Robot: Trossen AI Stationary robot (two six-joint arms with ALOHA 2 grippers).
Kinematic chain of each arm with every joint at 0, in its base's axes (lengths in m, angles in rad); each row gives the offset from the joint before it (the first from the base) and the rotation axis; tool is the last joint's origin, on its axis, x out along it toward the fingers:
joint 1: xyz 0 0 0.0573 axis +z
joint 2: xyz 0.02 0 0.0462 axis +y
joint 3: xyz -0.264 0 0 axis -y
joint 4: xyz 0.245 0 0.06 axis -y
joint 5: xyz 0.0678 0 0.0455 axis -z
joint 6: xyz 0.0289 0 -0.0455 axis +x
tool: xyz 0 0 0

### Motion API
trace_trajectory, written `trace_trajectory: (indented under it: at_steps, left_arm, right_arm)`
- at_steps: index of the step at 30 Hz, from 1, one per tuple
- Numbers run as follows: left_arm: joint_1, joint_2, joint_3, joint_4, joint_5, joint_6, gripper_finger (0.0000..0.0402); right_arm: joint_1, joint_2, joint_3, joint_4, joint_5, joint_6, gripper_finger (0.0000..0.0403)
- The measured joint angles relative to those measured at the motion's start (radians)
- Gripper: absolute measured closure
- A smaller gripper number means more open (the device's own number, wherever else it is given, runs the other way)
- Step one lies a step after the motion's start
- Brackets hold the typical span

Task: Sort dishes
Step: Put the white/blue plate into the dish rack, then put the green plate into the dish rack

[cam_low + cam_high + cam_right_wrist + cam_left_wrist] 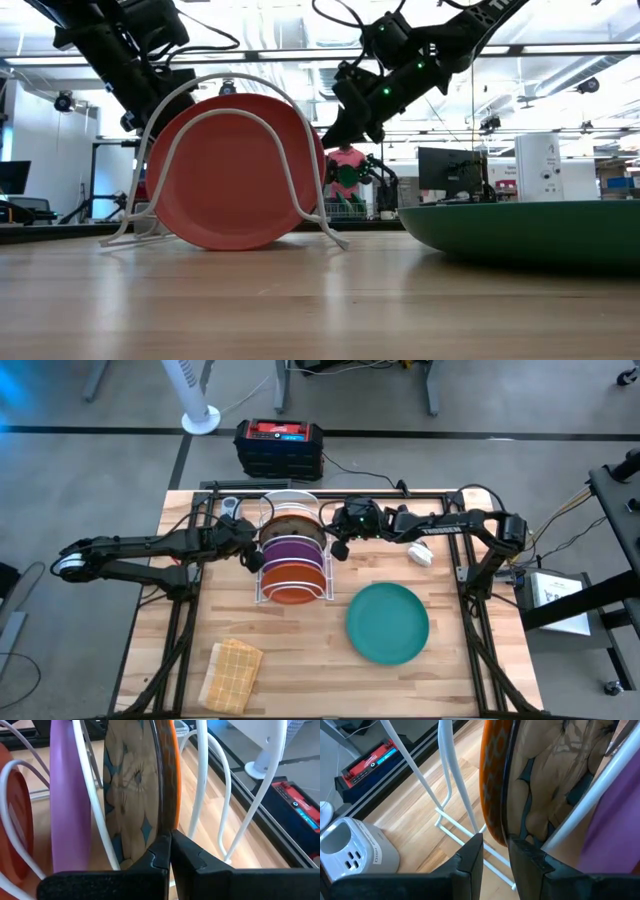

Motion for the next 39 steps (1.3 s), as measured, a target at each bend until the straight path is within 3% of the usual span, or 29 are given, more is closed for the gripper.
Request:
trace_trajectory:
  at_steps: [6,15,23,33,39]
  left_arm:
    - [0.000,0.000,0.000,-0.001,0.000,0.000,0.0322]
    - [-0.005,-0.001,0.004,-0.035,-0.007,0.000,0.0322]
    - [-0.057,-0.061,0.005,-0.219,-0.050,-0.151,0.0322]
    - [-0.166,-0.148,0.023,-0.194,-0.126,-0.186,0.0323]
    - [-0.252,-0.135,0.072,-0.128,-0.139,-0.128,0.0323]
  right_arm:
    - [0.000,-0.016,0.000,-0.058,0.058,-0.018,0.0403]
    - [-0.002,-0.110,0.001,-0.329,0.105,-0.021,0.0403]
    - [-0.003,-0.195,-0.030,-0.493,0.106,0.004,0.0403]
    - [0.010,-0.362,-0.140,-0.610,0.100,0.070,0.0403]
    - [0.049,-0.472,-0.243,-0.609,0.000,0.088,0.0403]
